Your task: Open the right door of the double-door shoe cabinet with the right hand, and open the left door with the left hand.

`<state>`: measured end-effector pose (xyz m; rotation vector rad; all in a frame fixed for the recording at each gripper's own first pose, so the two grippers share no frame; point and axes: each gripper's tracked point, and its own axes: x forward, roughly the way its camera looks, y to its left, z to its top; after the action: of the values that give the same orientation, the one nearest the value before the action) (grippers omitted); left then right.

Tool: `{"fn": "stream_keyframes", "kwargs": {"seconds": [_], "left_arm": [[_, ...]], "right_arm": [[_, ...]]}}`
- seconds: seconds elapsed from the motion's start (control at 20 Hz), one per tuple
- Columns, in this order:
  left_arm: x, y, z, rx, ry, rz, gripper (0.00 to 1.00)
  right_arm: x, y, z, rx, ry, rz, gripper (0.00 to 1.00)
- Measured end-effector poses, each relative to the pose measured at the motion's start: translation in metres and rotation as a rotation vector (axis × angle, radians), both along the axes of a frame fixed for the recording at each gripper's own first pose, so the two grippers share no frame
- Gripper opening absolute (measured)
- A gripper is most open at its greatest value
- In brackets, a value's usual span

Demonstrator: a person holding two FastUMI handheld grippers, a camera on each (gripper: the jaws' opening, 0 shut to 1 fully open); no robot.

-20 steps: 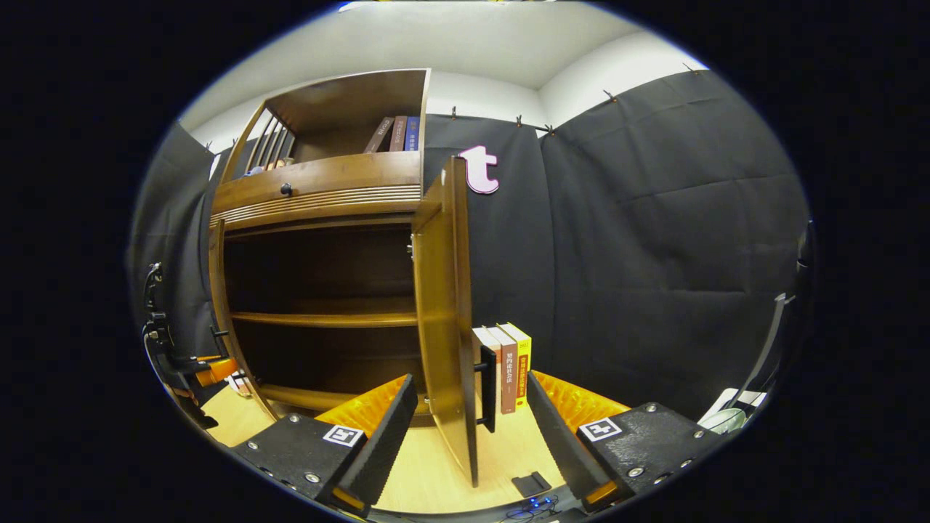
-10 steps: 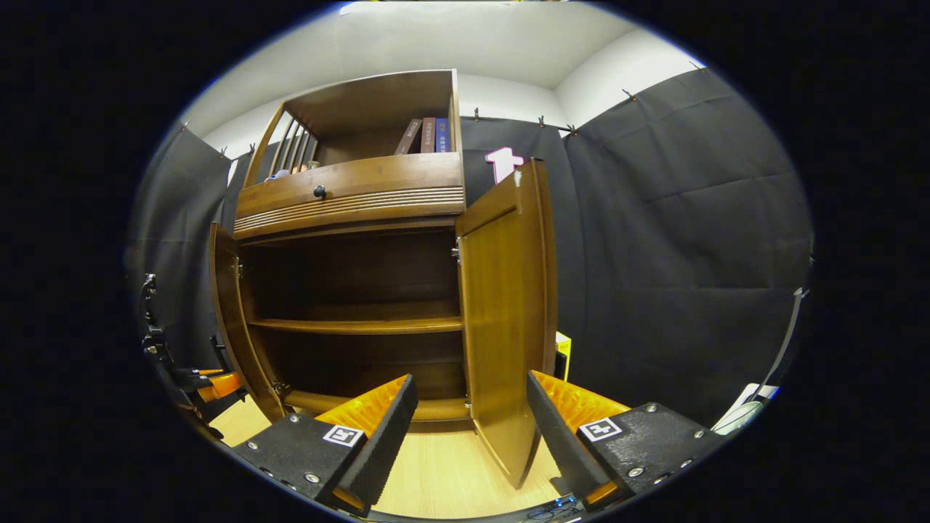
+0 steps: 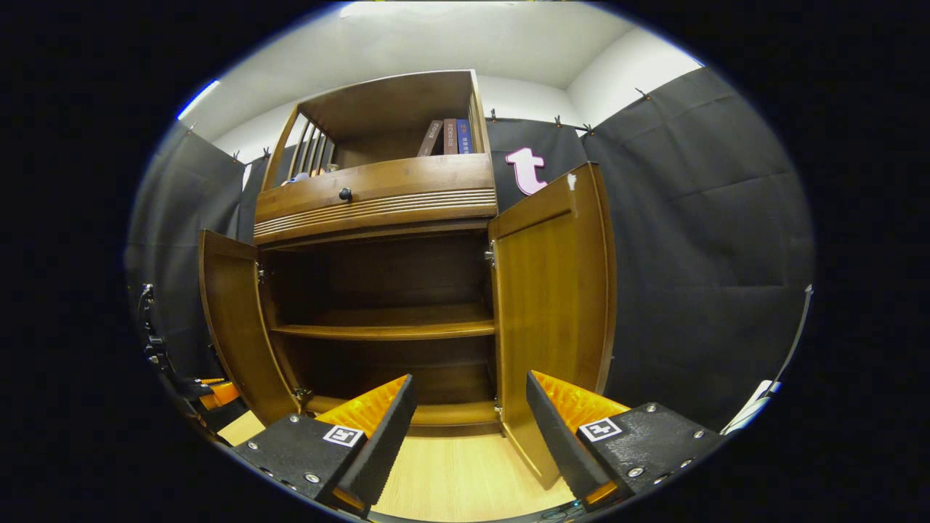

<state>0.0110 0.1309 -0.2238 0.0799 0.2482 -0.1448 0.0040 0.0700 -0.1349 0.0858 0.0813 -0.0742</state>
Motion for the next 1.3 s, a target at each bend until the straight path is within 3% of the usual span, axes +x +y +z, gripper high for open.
{"fn": "stream_keyframes", "kwargs": {"seconds": [0.05,0.1,0.45,0.5,0.55,0.7,0.75,0.85,1.0,1.05,1.1,1.2,1.3], "left_arm": [[-0.002,0.007,-0.002,0.017,0.001,0.010,0.19],[-0.003,0.013,0.000,0.026,-0.002,0.014,0.19],[0.002,0.062,0.004,-0.015,0.016,0.075,0.17],[0.005,0.068,0.004,-0.009,0.018,0.076,0.17],[0.006,0.075,0.003,0.002,0.019,0.077,0.14],[0.007,0.084,0.006,0.023,0.008,0.035,0.12],[0.008,0.088,0.007,0.027,0.011,0.021,0.12],[0.008,0.100,0.009,0.020,0.011,-0.001,0.12],[0.012,0.111,0.009,0.007,0.017,-0.021,0.12],[0.012,0.113,0.010,0.005,0.016,-0.031,0.04],[0.012,0.114,0.010,-0.005,0.019,-0.044,0.12],[0.015,0.126,0.013,-0.009,0.017,-0.054,0.04],[0.014,0.132,0.014,0.000,0.022,-0.048,0.17]], "right_arm": [[0.002,0.004,0.000,0.000,-0.001,0.007,0.99],[0.005,0.009,-0.001,-0.002,0.000,0.017,0.92],[0.018,0.041,-0.005,-0.004,0.006,0.087,0.92],[0.019,0.043,-0.007,-0.002,0.008,0.092,0.99],[0.020,0.045,-0.007,0.001,0.008,0.097,0.92],[0.025,0.051,-0.008,0.005,0.006,0.112,0.92],[0.027,0.053,-0.008,0.007,0.010,0.116,0.86],[0.031,0.058,-0.010,0.013,0.013,0.126,0.95],[0.037,0.066,-0.007,0.006,0.013,0.141,0.92],[0.037,0.071,-0.008,0.003,0.014,0.148,0.92],[0.039,0.075,-0.008,0.004,0.013,0.159,0.92],[0.041,0.082,-0.008,0.006,0.014,0.178,0.92],[0.044,0.087,-0.008,0.006,0.015,0.188,0.92]]}}
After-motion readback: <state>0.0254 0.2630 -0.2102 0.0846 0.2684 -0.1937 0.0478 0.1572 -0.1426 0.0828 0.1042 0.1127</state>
